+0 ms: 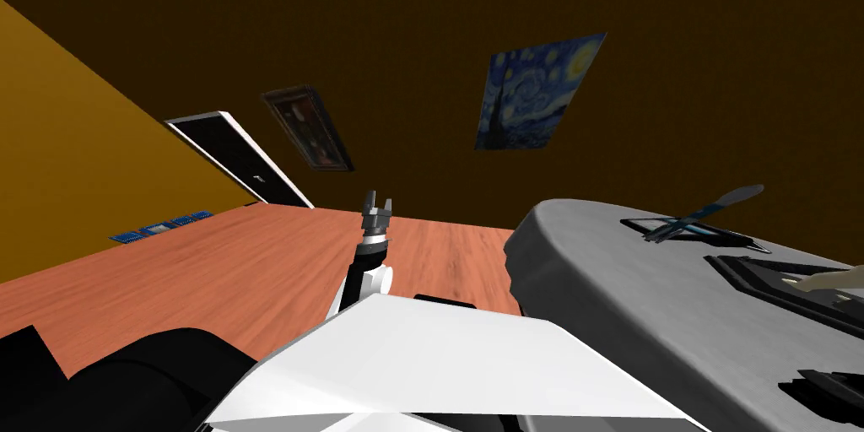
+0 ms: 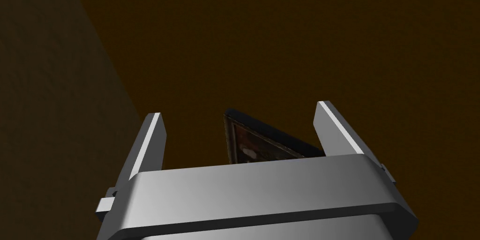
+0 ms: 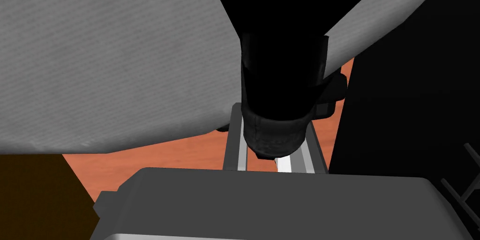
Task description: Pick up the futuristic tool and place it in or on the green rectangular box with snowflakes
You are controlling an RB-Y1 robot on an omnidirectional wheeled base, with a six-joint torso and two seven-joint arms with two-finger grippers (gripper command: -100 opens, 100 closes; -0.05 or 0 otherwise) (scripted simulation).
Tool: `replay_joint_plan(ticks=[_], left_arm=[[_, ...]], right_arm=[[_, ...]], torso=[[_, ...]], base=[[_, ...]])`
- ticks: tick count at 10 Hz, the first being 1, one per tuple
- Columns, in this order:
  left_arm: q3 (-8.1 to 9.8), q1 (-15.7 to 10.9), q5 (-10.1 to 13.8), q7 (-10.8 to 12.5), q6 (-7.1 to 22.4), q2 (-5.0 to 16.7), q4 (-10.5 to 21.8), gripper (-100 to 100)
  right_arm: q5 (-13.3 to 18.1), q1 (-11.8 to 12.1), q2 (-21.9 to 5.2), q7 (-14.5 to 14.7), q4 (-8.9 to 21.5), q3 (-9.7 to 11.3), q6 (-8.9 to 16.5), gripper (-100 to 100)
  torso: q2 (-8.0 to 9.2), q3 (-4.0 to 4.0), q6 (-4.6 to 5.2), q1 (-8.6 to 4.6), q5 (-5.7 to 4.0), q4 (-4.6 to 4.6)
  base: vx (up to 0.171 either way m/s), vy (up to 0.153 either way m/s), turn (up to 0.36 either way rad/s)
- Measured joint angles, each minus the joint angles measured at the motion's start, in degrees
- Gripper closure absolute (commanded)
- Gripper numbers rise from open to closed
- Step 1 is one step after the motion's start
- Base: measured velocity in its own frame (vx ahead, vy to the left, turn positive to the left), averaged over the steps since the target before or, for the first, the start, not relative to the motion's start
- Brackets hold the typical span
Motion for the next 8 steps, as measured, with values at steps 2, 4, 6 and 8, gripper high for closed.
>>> replay_joint_plan(ticks=[2, 4, 6, 8], left_arm=[[0.00, 0.01, 0.00, 0.00, 0.00, 0.00, 0.00, 0], [0.00, 0.01, 0.00, 0.00, 0.00, 0.00, 0.00, 0], [0.01, 0.02, 0.00, 0.00, 0.00, 0.00, 0.00, 0], [0.01, 0.02, 0.00, 0.00, 0.00, 0.01, 0.00, 0]], right_arm=[[-1.57, 2.07, -1.04, -1.83, 1.29, -0.74, -1.23, 100], [-3.26, 3.58, -2.27, -3.41, 2.52, -0.76, -2.45, 100], [-5.15, 6.12, -3.67, -5.79, 5.17, -1.90, -4.67, 100], [-6.50, 7.96, -4.94, -7.74, 6.59, -2.54, -6.05, 100]], torso=[[-0.02, 0.01, 0.01, 0.06, 0.04, 0.04], [0.00, 0.04, -0.01, 0.10, 0.07, 0.06], [0.06, 0.10, 0.09, 0.17, 0.08, 0.12], [0.07, 0.14, 0.09, -0.08, 0.08, 0.16]], base=[[-0.255, -0.081, 0.207], [-0.310, -0.088, 0.373], [-0.307, -0.061, 0.203], [-0.290, -0.082, 0.262]])
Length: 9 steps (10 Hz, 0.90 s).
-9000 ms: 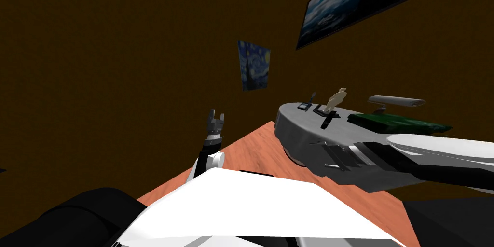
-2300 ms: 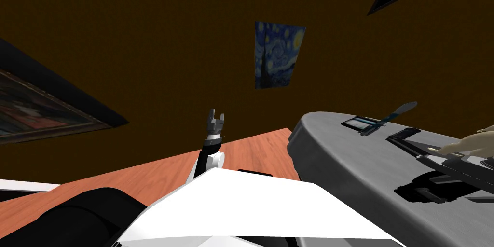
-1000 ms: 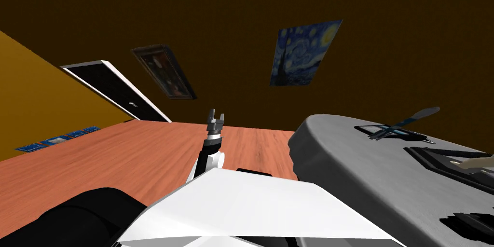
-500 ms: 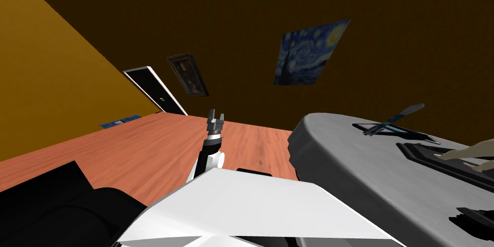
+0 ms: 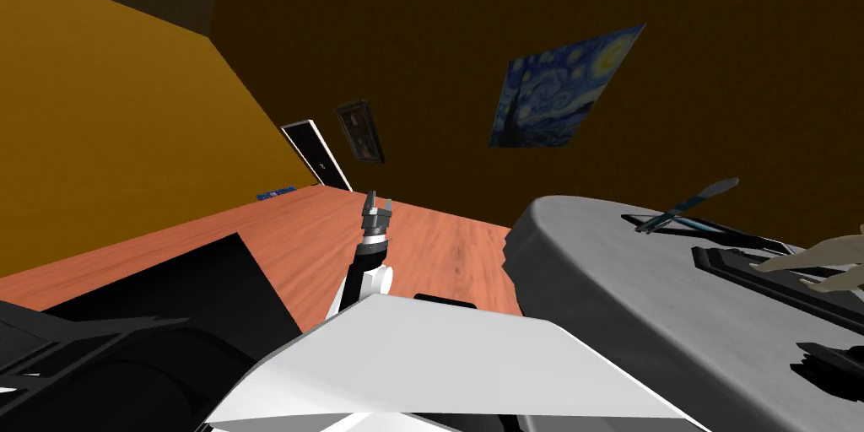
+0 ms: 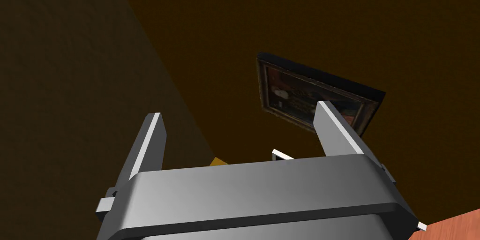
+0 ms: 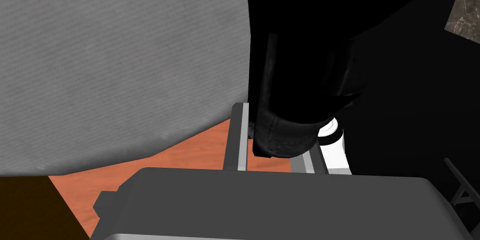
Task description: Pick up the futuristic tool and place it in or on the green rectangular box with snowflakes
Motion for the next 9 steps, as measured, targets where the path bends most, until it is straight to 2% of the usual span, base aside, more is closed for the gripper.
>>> replay_joint_plan(ticks=[4, 7, 9], left_arm=[[0.00, -0.01, 0.00, 0.00, 0.00, 0.00, 0.00, 0], [0.00, 0.00, 0.00, 0.00, 0.00, 0.00, 0.00, 0], [0.00, 0.01, 0.00, 0.00, 0.00, 0.00, 0.00, 0]], right_arm=[[-2.92, 4.31, -3.62, -4.98, 3.80, -1.77, -3.30, 100], [-4.45, 6.86, -6.28, -8.77, 6.33, -2.75, -5.31, 100], [-5.25, 8.26, -8.54, -11.62, 7.69, -3.57, -6.74, 100]], torso=[[0.10, 0.05, -0.16, 0.20, 0.09, 0.03], [0.03, 0.04, -0.11, 0.06, 0.10, 0.04], [-0.18, -0.07, -0.10, 0.14, 0.13, 0.01]], base=[[-0.335, -0.074, 0.313], [-0.295, -0.062, 0.227], [-0.231, -0.058, 0.216]])
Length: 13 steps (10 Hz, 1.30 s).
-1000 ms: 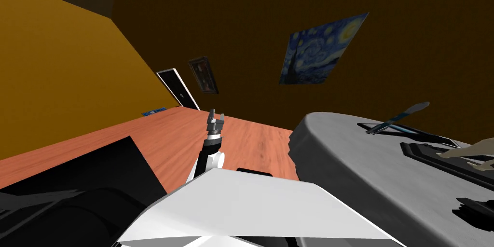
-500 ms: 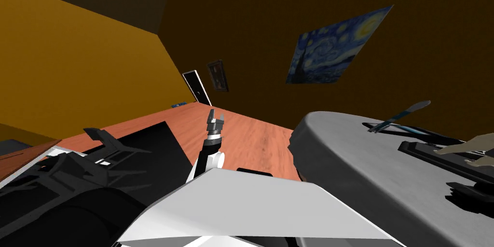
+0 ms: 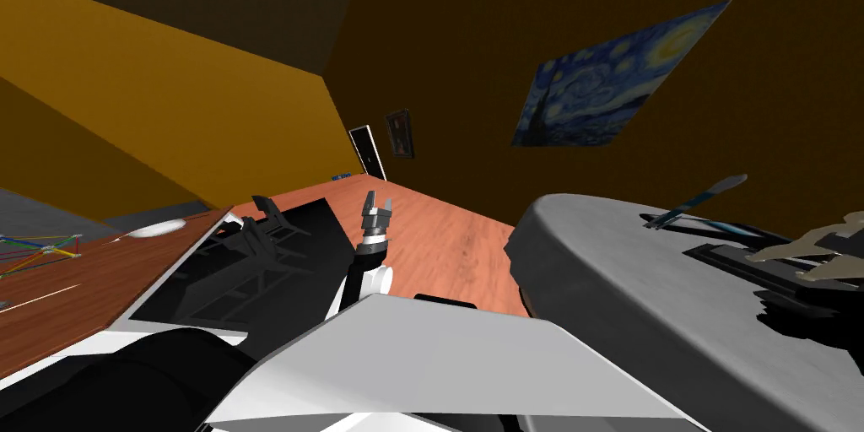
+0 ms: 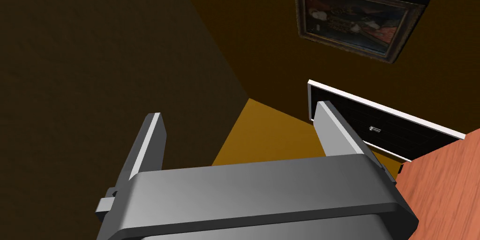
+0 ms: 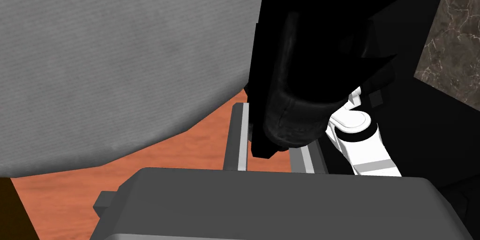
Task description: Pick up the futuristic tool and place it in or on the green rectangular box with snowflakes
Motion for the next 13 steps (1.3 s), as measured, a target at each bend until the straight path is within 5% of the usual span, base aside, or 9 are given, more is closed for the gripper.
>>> replay_joint_plan(ticks=[7, 13], left_arm=[[0.02, 0.01, 0.00, 0.00, 0.00, 0.02, 0.00, 0], [0.03, 0.02, 0.00, 0.00, 0.00, 0.02, 0.00, 0]], right_arm=[[-0.67, 5.86, -5.96, -10.06, 7.11, -3.88, -3.92, 100], [0.94, 7.02, -10.16, -17.59, 9.07, -5.46, -3.85, 100]], torso=[[-0.28, -0.13, 0.00, -0.78, -0.09, -0.02], [-0.33, -0.13, 0.16, -0.98, -0.12, 0.04]], base=[[-0.226, -0.153, 0.178], [-0.171, -0.218, 0.062]])
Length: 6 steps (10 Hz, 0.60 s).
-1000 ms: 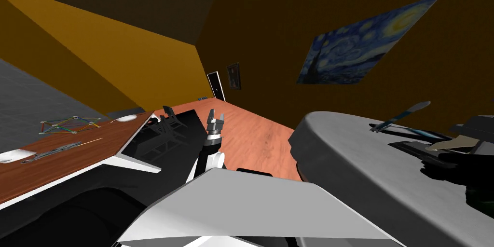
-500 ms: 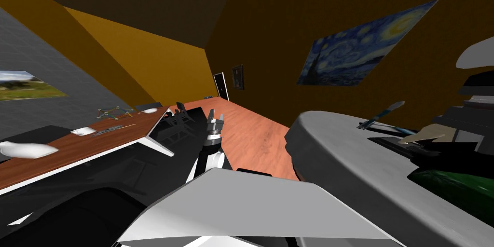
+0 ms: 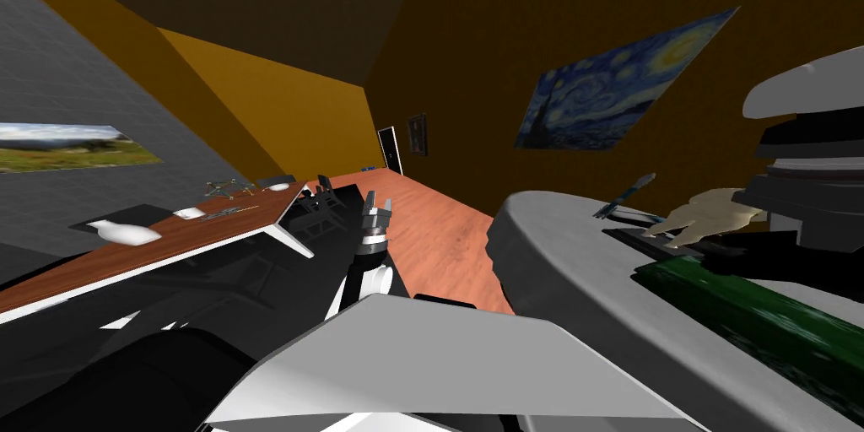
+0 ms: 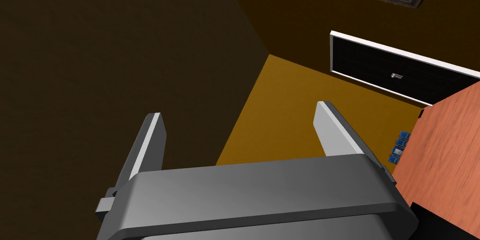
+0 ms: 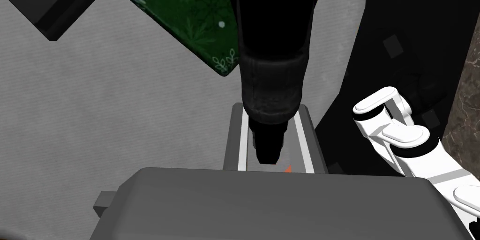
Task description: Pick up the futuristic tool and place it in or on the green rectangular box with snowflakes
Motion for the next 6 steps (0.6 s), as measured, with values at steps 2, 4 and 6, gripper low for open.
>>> replay_joint_plan(ticks=[2, 4, 6], left_arm=[[0.00, 0.01, 0.00, 0.00, 0.00, 0.00, 0.00, 0], [-0.01, 0.02, 0.00, 0.00, 0.00, -0.01, 0.00, 0], [-0.02, 0.02, 0.00, 0.00, 0.00, -0.02, 0.00, 0]], right_arm=[[0.61, 0.86, -0.71, -1.89, 1.57, -0.69, -0.20, 100], [0.69, 0.88, -0.72, -2.03, 1.67, -0.67, -0.21, -100], [0.69, 0.89, -0.71, -2.04, 1.66, -0.67, -0.21, -100]], torso=[[-0.12, -0.03, 0.01, 0.16, 0.09, 0.03], [-0.48, -0.25, -0.03, 0.83, 0.22, -0.07], [-0.59, -0.32, -0.05, 1.01, 0.28, -0.10]], base=[[-0.074, -0.145, 0.009], [-0.007, -0.014, -0.003], [0.000, 0.000, 0.000]])
